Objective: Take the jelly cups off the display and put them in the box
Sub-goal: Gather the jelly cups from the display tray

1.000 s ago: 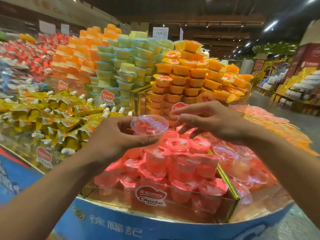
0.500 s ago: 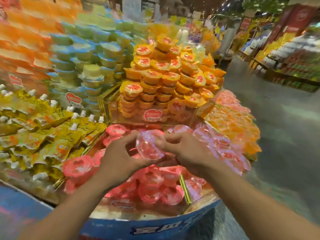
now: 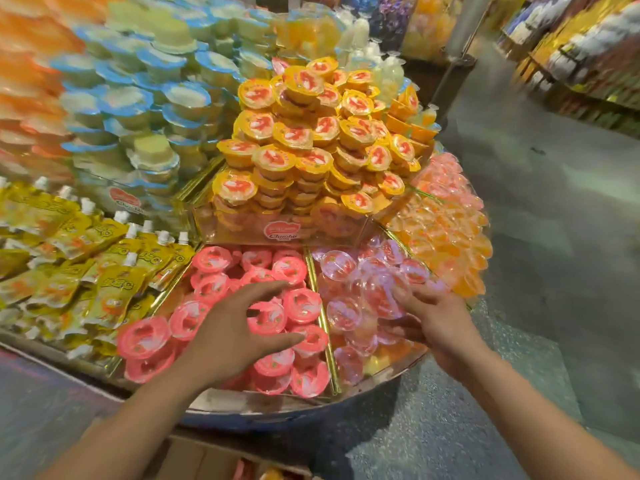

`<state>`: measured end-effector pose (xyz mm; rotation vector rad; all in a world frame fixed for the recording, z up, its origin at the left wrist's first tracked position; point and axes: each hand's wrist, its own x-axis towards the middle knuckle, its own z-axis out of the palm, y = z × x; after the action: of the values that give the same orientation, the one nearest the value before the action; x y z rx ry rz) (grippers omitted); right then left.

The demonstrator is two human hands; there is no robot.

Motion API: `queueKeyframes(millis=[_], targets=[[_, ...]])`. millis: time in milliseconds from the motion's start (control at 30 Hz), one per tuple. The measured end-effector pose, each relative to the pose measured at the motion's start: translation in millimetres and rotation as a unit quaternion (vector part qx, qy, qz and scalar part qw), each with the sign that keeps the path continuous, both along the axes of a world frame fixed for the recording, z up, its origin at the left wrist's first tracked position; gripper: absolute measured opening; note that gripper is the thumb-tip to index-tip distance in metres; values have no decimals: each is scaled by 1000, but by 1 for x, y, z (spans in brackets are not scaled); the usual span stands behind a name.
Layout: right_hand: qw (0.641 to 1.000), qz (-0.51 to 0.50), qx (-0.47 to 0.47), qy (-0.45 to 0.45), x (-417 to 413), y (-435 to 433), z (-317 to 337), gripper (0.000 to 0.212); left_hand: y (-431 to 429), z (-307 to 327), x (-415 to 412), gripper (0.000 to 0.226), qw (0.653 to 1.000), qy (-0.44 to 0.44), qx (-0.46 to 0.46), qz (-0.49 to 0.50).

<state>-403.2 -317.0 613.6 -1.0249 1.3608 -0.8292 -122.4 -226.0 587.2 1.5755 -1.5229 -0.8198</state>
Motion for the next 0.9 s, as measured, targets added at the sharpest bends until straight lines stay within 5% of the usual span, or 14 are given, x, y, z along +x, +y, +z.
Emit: queueKeyframes(millis=[100,300,433,567,700,900], targets=[[999,-37,8,-7,-27,-17,-1,23,-7,0,-6,72,1000,-1,11,6],[997,-65,46,18,-56,-47,-37,54,-20,-10,-16,77,999,-41,21,2],[995,-80,61,23,-61,-62,-59,52,-26,-18,-21,79,998,-59,15,6],[993,-86,76,30,-61,-70,-74,28,-30,-25,-26,80,998,-66,12,1],[992,-98,74,39,-59,-75,-90,46,-31,-32,-27,75,998,-70,7,-5],[993,-75,80,53,-62,-81,-93,42,-25,-45,-25,74,998,-69,10,10]])
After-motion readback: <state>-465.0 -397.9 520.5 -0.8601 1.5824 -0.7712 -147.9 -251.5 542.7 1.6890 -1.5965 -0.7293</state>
